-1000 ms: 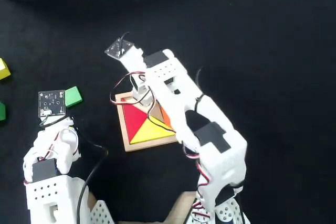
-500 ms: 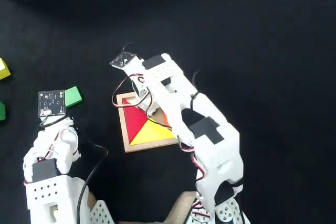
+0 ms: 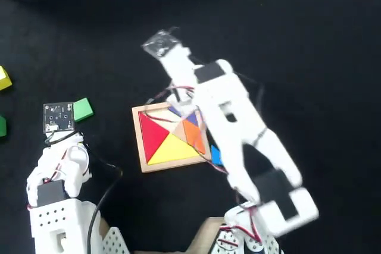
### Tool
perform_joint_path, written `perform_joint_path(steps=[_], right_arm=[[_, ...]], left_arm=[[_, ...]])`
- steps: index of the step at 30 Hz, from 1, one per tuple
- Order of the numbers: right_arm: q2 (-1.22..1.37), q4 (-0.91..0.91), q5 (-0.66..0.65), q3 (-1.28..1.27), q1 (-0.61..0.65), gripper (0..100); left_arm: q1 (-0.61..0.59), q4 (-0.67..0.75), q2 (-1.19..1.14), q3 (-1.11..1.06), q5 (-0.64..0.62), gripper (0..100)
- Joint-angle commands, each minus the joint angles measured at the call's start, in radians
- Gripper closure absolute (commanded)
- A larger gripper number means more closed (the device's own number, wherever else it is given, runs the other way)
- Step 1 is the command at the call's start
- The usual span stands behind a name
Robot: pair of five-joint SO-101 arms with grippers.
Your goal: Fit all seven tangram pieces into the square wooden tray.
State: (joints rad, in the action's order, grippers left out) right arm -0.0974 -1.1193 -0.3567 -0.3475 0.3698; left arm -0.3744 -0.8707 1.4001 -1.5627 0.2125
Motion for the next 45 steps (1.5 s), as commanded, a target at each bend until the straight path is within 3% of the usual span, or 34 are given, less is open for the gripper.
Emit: perform_joint_path(steps=[1, 4, 8, 14, 23, 30, 33, 37, 41, 43, 45], right_arm=[[-0.159, 0.072, 0.009, -0.101, -0.075, 98.8], [-0.179, 0.078, 0.072, -0.113, -0.149, 98.8], [-0.139, 0.143, 0.172, -0.117, -0.226, 98.7], [0.013, 0.273, 0.184, -0.111, -0.292, 98.7], [0.199, 0.311, 0.259, -0.019, -0.341, 98.7], [0.298, 0.304, 0.318, 0.044, -0.351, 97.2], [0.294, 0.290, 0.402, 0.044, -0.353, 86.9], [0.286, 0.276, 0.462, 0.042, -0.353, 73.7], [0.292, 0.282, 0.460, 0.042, -0.353, 66.6], [0.285, 0.270, 0.405, 0.035, -0.353, 73.0], [0.282, 0.296, 0.350, 0.035, -0.367, 94.6]], left_arm=[[0.002, 0.034, 0.008, -0.005, 0.006, 97], [-0.002, 0.034, 0.008, -0.005, 0.014, 96], [-0.025, -0.002, 0.008, 0.085, 0.026, 82], [-0.013, -0.101, -0.003, 0.294, 0.032, 86], [0.042, -0.109, -0.040, 0.444, 0.011, 86], [0.122, -0.109, -0.440, 0.673, -0.138, 86], [0.130, -0.135, -0.651, 0.792, -0.226, 84], [0.128, -0.252, -0.887, 0.986, -0.365, 73], [0.096, -0.270, -1.073, 1.121, -0.390, 73], [0.085, -0.269, -1.155, 1.171, -0.390, 73], [0.076, -0.269, -1.232, 1.213, -0.390, 73]])
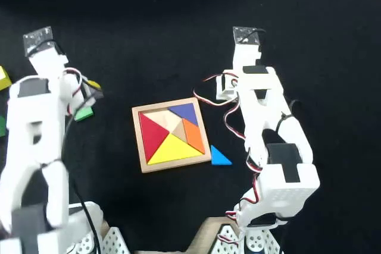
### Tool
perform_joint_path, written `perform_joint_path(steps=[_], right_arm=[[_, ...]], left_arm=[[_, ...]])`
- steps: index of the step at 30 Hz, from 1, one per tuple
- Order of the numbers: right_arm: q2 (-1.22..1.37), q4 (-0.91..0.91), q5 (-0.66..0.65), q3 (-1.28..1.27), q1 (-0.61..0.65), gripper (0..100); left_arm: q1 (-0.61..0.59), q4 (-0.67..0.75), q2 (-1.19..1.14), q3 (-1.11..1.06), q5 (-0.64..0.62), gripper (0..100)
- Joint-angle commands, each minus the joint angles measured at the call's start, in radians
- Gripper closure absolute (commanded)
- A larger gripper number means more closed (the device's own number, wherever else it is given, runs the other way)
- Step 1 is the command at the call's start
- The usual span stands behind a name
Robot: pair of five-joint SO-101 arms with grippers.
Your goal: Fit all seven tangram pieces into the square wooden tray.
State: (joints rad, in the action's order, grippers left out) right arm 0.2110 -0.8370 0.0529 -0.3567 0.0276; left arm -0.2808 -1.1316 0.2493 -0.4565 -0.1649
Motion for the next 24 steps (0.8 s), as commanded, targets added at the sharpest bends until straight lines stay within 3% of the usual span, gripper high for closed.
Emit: perform_joint_path(steps=[1, 3, 7, 13, 24], right_arm=[[-0.027, 0.026, -0.061, 0.044, -0.032, 99.8], [-0.015, 0.031, -0.018, 0.045, -0.051, 91.8], [-0.012, 0.035, 0.077, 0.053, -0.066, 87.0], [-0.005, 0.008, 0.140, 0.073, -0.071, 67.6], [-0.002, 0.008, 0.084, 0.071, -0.063, 68.1]], left_arm=[[-0.019, -0.008, -0.117, 0.122, -0.012, 73], [-0.039, -0.008, -0.170, 0.148, -0.012, 73], [-0.084, -0.008, -0.261, 0.200, -0.012, 73], [-0.097, 0.000, -0.390, 0.240, -0.014, 73], [-0.114, -0.002, -0.591, 0.372, -0.014, 73]])
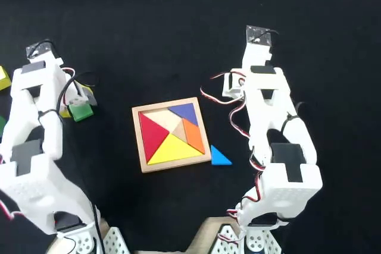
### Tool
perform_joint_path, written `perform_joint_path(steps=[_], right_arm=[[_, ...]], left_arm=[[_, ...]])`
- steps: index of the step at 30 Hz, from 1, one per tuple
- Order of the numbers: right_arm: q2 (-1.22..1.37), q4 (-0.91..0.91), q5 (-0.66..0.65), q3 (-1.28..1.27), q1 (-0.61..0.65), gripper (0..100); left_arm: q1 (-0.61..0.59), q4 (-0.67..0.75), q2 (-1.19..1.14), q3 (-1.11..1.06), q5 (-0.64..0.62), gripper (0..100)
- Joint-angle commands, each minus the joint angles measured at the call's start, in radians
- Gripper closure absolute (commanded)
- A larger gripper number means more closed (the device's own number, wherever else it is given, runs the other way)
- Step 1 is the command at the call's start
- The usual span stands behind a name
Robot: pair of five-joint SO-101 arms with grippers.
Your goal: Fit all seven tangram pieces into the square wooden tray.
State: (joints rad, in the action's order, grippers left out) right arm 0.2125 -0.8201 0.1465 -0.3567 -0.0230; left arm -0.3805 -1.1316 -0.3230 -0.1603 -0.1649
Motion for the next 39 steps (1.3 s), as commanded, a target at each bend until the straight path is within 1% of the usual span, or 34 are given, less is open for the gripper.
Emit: perform_joint_path(steps=[1, 8, 11, 15, 17, 19, 21, 25, 28, 31, 35, 39], right_arm=[[-0.004, -0.009, -0.009, 0.071, -0.011, 68.1], [-0.004, -0.009, -0.009, 0.071, -0.011, 68.1], [-0.004, -0.009, -0.009, 0.071, -0.011, 68.4], [-0.004, -0.009, -0.009, 0.071, -0.011, 72.9], [-0.004, -0.009, -0.009, 0.071, -0.011, 75.7], [-0.004, -0.009, -0.009, 0.071, -0.011, 77.8], [-0.004, -0.009, -0.009, 0.071, -0.011, 78.9], [-0.004, -0.009, -0.009, 0.071, -0.014, 78.9], [-0.004, -0.009, -0.009, 0.071, -0.017, 78.9], [-0.004, -0.009, -0.009, 0.071, -0.018, 78.9], [-0.004, -0.009, -0.011, 0.073, -0.020, 78.9], [-0.005, -0.009, -0.011, 0.073, -0.035, 78.9]], left_arm=[[-0.015, -0.002, -0.038, 0.090, -0.014, 73], [-0.016, -0.005, -0.114, 0.148, -0.006, 74], [-0.016, -0.005, -0.118, 0.148, -0.005, 82], [-0.016, -0.009, -0.123, 0.145, -0.003, 93], [-0.016, -0.009, -0.121, 0.140, -0.003, 96], [-0.016, -0.014, -0.114, 0.140, -0.003, 97], [-0.008, -0.057, -0.112, 0.174, -0.003, 97], [0.027, -0.230, -0.098, 0.311, 0.000, 97], [0.076, -0.376, -0.084, 0.432, 0.072, 97], [0.130, -0.491, -0.077, 0.535, 0.135, 97], [0.205, -0.586, -0.077, 0.641, 0.224, 97], [0.289, -0.626, -0.069, 0.682, 0.276, 97]])
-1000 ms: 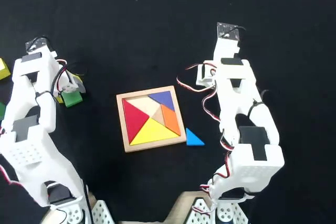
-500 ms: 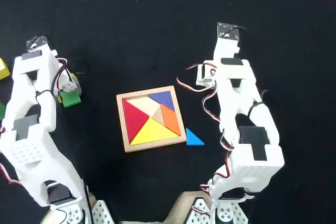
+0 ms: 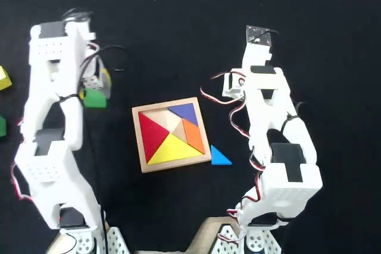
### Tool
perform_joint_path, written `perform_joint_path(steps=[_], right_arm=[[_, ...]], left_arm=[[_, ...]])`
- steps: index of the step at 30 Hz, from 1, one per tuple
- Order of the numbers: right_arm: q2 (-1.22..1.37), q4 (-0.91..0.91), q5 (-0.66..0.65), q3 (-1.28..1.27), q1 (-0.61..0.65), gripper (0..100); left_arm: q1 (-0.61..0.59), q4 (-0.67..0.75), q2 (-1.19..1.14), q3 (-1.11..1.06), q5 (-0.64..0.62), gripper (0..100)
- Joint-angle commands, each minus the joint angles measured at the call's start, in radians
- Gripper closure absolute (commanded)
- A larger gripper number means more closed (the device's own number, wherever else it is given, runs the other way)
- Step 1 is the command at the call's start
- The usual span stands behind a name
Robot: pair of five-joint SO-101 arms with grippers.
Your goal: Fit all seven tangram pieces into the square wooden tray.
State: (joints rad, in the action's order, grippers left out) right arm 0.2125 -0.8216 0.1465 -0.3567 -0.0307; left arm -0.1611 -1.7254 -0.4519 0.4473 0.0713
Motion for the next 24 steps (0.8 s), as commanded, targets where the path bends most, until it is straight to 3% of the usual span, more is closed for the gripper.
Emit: perform_joint_path(steps=[1, 5, 11, 18, 24], right_arm=[[-0.008, -0.008, -0.011, 0.073, -0.034, 78.9], [-0.012, -0.006, -0.011, 0.081, -0.060, 78.9], [-0.004, -0.014, -0.011, 0.096, -0.061, 78.9], [-0.010, -0.014, -0.011, 0.099, -0.098, 78.9], [-0.012, -0.008, -0.008, 0.101, -0.137, 78.9]], left_arm=[[0.093, -0.034, 0.071, 0.074, 0.046, 97], [0.208, -0.034, 0.130, 0.061, 0.058, 97], [0.401, -0.032, 0.206, 0.012, 0.181, 97], [0.513, -0.020, 0.157, -0.045, 0.367, 97], [0.526, 0.196, 0.080, -0.166, 0.288, 97]])
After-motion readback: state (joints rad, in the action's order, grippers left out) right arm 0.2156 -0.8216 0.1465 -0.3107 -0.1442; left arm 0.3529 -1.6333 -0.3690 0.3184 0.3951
